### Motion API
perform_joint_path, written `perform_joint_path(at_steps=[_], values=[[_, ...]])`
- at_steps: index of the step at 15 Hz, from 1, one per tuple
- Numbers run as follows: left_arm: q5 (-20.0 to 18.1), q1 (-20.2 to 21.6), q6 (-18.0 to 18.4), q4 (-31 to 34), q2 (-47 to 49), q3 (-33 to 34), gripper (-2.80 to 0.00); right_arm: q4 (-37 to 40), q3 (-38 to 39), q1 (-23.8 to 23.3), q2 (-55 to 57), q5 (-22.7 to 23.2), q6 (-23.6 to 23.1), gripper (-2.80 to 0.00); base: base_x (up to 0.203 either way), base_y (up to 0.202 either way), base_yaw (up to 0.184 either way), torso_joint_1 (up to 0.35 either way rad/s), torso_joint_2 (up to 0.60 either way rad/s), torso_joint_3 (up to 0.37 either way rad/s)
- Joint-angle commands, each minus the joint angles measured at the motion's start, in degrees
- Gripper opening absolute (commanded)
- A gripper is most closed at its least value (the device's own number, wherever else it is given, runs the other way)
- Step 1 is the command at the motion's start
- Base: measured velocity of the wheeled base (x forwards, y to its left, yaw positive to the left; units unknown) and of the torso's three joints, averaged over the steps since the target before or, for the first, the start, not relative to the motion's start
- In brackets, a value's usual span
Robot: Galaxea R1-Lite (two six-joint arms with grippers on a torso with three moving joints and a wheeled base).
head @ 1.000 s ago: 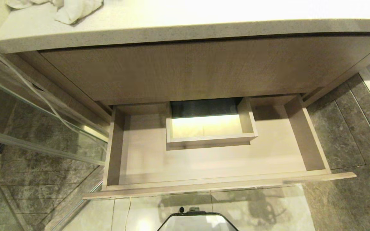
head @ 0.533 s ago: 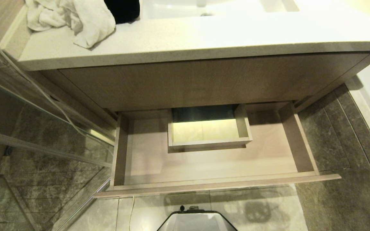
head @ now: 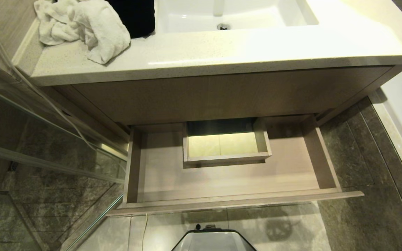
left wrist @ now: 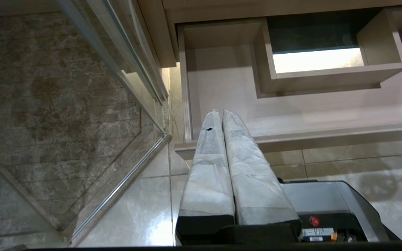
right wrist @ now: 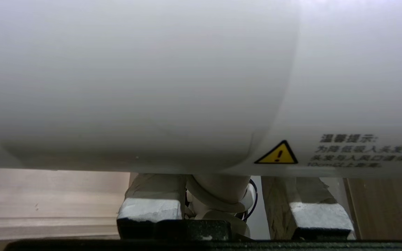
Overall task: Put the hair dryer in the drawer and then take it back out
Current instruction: Place it on the countertop
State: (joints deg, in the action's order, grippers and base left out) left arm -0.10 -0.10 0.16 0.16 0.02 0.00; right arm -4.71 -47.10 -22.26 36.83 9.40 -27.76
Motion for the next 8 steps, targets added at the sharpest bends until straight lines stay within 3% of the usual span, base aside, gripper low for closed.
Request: perform_joint_path(at_steps=[1,8], values=[[0.01,0.01,0.02,0.01,-0.02,0.00,-2.80,0.22,-0.88,0.02,0.89,-0.02,-0.19,-2.80,0.000,0.000,0.000,0.207,0.00,0.188],[0.01,0.01,0.02,0.01,-0.02,0.00,-2.80,-0.22,-6.53,-0.06,5.90,-0.38,-0.14,-2.80,0.000,0.000,0.000,0.284,-0.04,0.234]])
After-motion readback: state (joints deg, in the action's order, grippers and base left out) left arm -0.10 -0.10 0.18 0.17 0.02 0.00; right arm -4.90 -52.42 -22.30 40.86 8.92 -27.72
